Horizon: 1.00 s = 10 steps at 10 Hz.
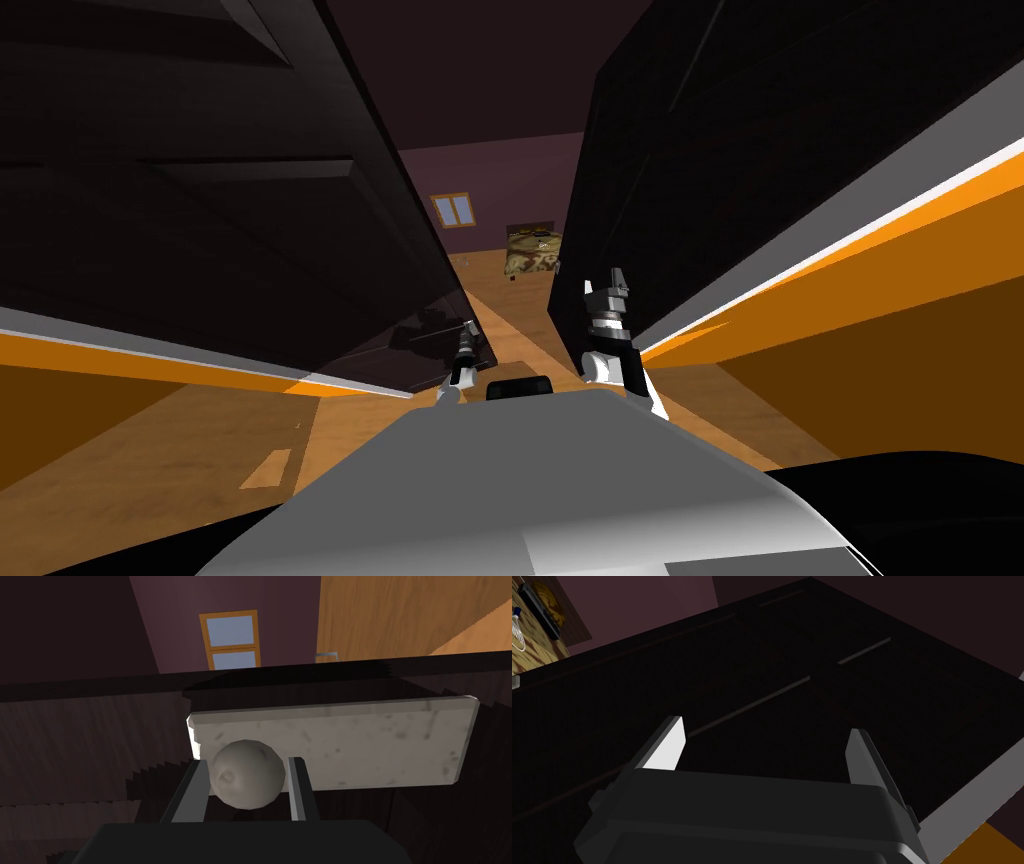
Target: Push the door open
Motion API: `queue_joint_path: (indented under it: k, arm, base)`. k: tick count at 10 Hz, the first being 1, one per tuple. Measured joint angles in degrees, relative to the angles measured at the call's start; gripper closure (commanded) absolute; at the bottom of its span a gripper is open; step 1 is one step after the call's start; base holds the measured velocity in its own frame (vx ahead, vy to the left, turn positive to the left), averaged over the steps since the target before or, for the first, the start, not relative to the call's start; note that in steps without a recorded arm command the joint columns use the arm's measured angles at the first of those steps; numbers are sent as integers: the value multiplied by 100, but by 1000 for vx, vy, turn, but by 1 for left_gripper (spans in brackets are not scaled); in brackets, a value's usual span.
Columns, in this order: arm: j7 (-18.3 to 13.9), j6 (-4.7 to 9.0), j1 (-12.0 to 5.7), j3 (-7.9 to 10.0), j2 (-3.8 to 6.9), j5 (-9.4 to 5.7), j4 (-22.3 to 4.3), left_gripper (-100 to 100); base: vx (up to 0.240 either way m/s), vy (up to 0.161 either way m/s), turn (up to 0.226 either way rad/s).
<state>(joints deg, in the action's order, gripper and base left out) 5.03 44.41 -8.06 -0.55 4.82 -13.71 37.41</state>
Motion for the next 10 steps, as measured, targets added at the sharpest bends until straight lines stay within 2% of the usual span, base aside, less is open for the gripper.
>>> queue_joint_path:
  k: [1,2,3,5,6,7,9,10]
  arm:
    - [27,4,23,59,5,-28,7,100]
    - [15,35,-24,122,43,-63,-100,100]
    - [27,-1,46,178,53,-91,9,100]
    - [48,-16,23,311,99,-158,-12,100]
    - [84,4,47,382,93,-190,-2,100]
    - [107,66,0,449,90,-222,-110,100]
    - [148,16,96,568,104,-279,39,100]
    - [169,59,19,616,113,-301,-58,100]
  base:
    - [197,-68,52]
    - [188,-57,55]
    - [180,-37,86]
    - [209,-72,53]
    - [218,-56,90]
    - [205,-39,47]
    - [167,-46,48]
    - [190,-79,66]
